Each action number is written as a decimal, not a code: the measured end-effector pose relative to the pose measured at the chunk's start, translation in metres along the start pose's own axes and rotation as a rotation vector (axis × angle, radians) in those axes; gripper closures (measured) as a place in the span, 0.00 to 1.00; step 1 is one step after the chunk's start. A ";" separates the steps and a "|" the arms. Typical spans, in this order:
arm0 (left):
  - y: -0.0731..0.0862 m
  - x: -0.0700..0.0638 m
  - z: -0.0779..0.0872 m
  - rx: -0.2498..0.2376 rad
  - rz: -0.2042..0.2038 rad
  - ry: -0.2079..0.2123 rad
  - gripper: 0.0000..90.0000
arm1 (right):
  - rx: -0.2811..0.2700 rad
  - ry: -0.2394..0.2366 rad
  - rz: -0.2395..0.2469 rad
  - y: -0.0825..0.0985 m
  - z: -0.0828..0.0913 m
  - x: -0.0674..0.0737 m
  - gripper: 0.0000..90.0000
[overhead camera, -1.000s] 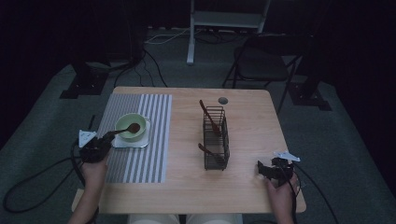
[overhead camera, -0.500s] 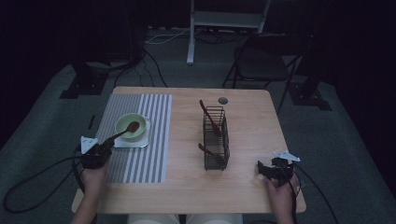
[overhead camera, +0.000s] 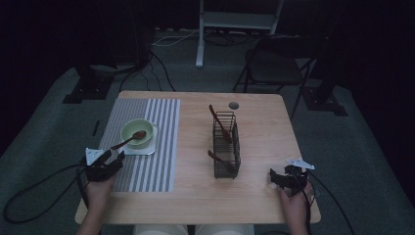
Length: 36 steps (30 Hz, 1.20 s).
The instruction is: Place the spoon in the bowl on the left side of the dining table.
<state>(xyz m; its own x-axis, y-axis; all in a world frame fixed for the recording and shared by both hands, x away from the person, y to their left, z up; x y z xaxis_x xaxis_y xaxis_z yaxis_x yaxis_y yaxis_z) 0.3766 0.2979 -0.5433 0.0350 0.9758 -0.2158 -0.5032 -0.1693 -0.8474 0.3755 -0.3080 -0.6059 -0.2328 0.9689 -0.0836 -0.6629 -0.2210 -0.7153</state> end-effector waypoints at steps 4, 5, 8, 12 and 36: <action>0.005 -0.001 0.002 0.015 0.015 0.020 0.31 | 0.000 0.000 0.000 0.000 0.000 0.000 0.13; 0.006 -0.001 0.002 0.024 0.026 0.027 0.28 | 0.000 0.000 0.000 0.000 0.000 0.000 0.13; 0.011 -0.002 0.004 0.032 0.021 0.050 0.20 | 0.000 0.000 0.000 0.000 0.000 0.000 0.13; 0.019 -0.001 0.007 0.051 0.000 0.056 0.17 | 0.000 0.000 0.000 0.000 0.000 0.000 0.13; 0.055 0.018 0.037 0.057 -0.064 -0.003 0.09 | 0.000 0.000 0.000 0.000 0.000 0.000 0.13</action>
<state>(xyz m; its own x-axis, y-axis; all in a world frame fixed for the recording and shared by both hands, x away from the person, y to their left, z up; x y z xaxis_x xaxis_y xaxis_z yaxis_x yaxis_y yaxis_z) 0.3174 0.3111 -0.5755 0.0666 0.9848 -0.1606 -0.5484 -0.0983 -0.8304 0.3756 -0.3081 -0.6059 -0.2327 0.9689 -0.0839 -0.6627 -0.2211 -0.7155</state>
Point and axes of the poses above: each handheld gripper's, and its own axes: z roughly backward along the jaws, y roughly out of its underside, x roughly to its left, the point moved 8 cm from there along -z, roughly forward along the jaws, and after that the axes turned 8 degrees about z, right-handed, at the moved point
